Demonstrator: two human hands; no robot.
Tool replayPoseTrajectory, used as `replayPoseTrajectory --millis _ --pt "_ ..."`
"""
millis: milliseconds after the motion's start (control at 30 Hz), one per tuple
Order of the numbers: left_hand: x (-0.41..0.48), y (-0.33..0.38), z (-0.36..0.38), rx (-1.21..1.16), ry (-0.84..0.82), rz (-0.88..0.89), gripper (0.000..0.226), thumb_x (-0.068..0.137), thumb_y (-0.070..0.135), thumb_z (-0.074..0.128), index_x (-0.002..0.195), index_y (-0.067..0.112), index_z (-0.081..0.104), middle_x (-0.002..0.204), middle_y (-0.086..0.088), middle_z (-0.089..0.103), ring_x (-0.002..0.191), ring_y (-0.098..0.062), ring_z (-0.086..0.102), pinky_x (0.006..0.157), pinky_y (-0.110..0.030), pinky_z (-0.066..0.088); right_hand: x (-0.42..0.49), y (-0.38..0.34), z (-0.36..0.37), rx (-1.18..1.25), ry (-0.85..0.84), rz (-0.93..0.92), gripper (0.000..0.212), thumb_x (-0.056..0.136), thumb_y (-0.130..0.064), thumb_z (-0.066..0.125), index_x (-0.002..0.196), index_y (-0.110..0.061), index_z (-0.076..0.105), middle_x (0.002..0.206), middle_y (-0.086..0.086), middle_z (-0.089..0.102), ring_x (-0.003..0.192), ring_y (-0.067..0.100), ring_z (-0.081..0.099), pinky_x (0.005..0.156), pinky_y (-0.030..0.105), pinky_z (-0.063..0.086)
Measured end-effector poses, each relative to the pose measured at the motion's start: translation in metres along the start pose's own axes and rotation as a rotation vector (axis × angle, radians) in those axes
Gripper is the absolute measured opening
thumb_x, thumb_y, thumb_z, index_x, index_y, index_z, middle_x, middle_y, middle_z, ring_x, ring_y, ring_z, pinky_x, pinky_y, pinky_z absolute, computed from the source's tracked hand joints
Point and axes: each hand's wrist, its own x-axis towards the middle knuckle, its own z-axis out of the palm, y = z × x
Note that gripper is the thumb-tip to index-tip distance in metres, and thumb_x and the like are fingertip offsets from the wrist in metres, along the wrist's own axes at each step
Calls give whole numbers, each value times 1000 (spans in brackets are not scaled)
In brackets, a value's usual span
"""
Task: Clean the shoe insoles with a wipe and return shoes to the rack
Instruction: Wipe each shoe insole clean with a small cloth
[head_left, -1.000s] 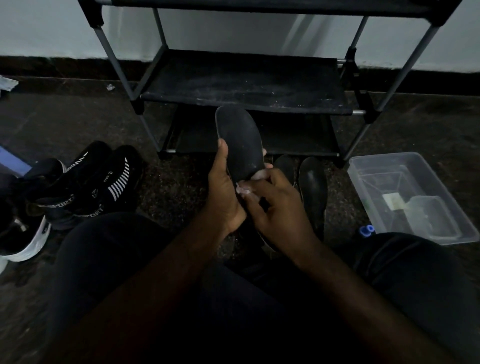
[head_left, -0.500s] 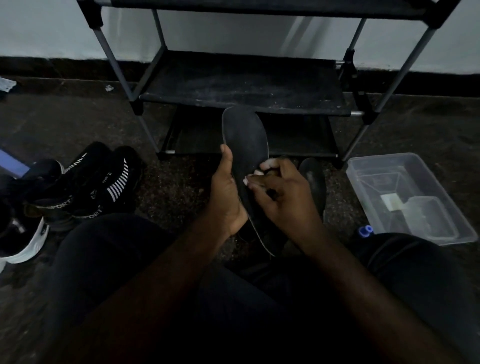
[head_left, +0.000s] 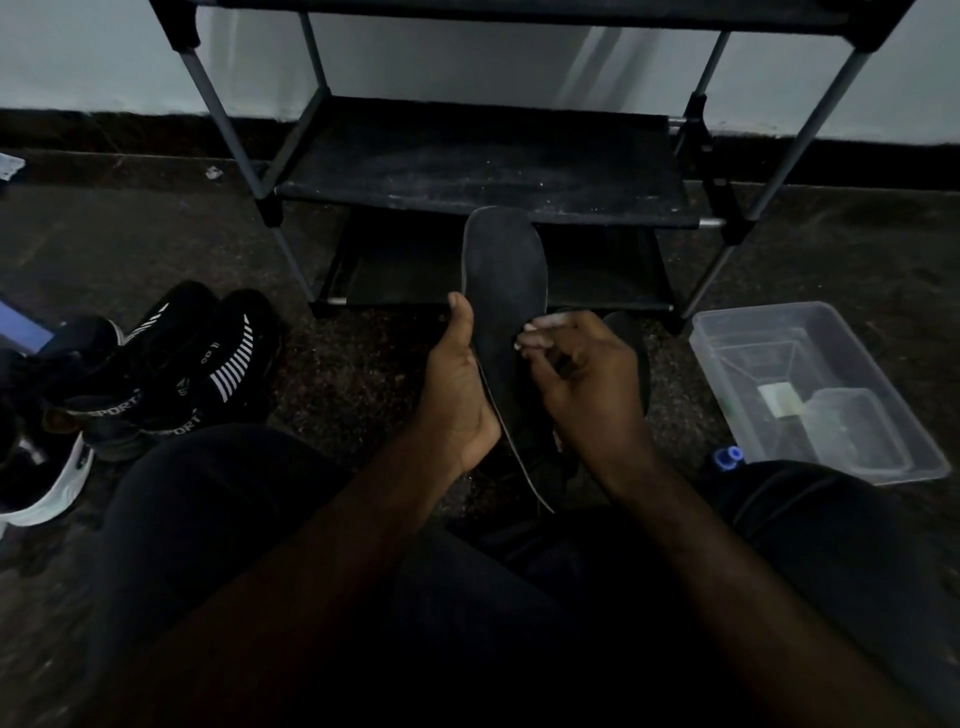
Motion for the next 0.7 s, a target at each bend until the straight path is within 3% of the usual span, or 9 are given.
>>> replayPoseTrajectory --millis 100,200,300,400,500,600,700 --pt "2 -1 -2 1 16 -22 77 96 63 22 127 2 57 130 -23 59 116 -29 60 98 -36 50 -7 -9 3 51 2 29 18 85 1 69 99 -8 73 98 -9 65 94 2 64 90 18 51" --pt "6 1 -7 22 28 -72 84 91 71 26 114 0 64 124 -22 64 112 -26 64 97 -38 48 -19 -23 6 103 -91 -25 21 85 0 69 104 -8 73 100 -4 71 96 8 66 89 20 52" --pt "6 0 -6 -18 43 -40 81 94 66 26 128 0 56 128 -23 61 120 -30 59 99 -39 48 -13 -15 3 50 -91 -46 22 83 3 69 103 -7 73 98 -4 71 95 10 65 87 14 50" --pt "3 -3 -3 -37 5 -10 72 99 59 22 128 3 56 130 -21 59 116 -30 59 102 -39 47 -3 0 0 23 -17 97 26 83 5 68 104 -10 73 97 -13 66 97 10 66 89 22 54" --pt "3 -3 -3 -46 13 -21 73 98 61 22 119 1 60 124 -20 61 106 -26 63 95 -37 50 -8 -6 0 144 -63 130 23 85 0 67 103 -14 72 100 -9 72 100 10 67 90 31 55" --pt "3 -1 -4 -12 43 -29 76 94 66 26 117 3 62 127 -20 62 119 -29 59 100 -40 47 -19 -19 0 193 -167 43 20 85 -1 68 101 -13 73 99 -6 72 98 7 66 89 24 53" --pt "0 0 -3 -5 18 -18 71 96 61 27 117 4 62 126 -20 62 114 -28 61 98 -37 49 -13 -10 0 112 -116 -12 17 87 -2 68 104 -7 72 104 3 70 103 12 65 93 27 52"
